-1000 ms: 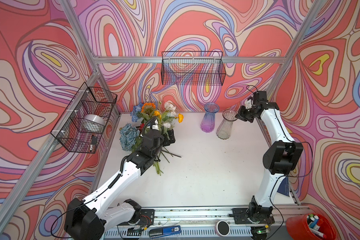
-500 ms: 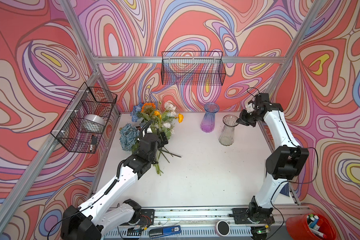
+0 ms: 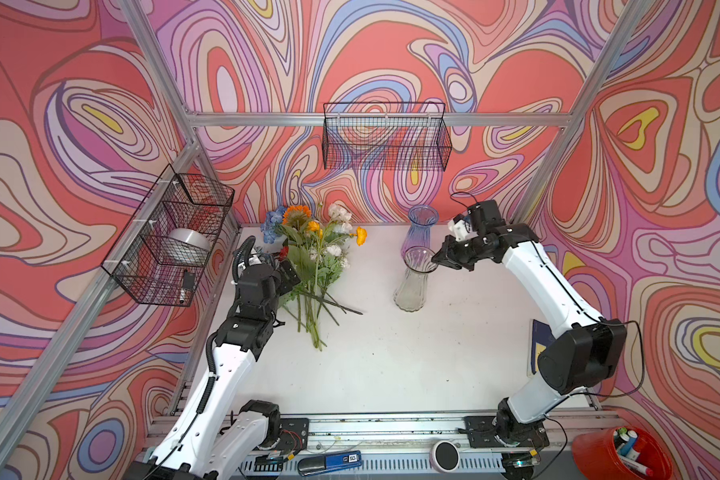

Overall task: Arrange the flowers into the vase
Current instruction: 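Pull the clear vase toward the flowers with right gripper while left descends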

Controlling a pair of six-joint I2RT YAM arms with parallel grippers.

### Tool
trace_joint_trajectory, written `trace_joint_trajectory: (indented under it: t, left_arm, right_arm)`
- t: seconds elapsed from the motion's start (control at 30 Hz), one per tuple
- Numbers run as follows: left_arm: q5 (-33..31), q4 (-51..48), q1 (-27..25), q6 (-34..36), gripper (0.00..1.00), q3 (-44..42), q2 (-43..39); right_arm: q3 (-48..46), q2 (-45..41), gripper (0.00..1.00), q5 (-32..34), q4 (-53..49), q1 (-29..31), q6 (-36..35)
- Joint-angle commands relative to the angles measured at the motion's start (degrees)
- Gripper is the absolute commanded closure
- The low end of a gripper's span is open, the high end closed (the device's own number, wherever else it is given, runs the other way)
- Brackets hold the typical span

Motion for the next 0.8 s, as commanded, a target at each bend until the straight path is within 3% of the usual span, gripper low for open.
trace_joint_trajectory:
  t: [0.0,0.2,0.43,0.77]
  left_arm:
    - [7.76,-3.06,2.06,-0.37,0.00,-1.38,-1.22]
    - [18.27,-3.04,2.32,3.35,0.08,-0.37,0.30]
    - [25.29,-5.03,2.32,4.32,0.30,1.45,6.14]
    - [29.82,-6.64,2.25,7.13,0.37,4.86,15.22]
  right_arm:
    - [0.74,-0.11,1.00,-4.25,10.21,2.75,4.60]
    - [1.92,2.94,1.00,-3.20,11.94,5.46,4.70]
    - [2.39,3.89,0.99,-1.87,11.97,6.19,4.41]
    - [1.06,3.45,0.73,-1.63,14.16,6.46,5.54]
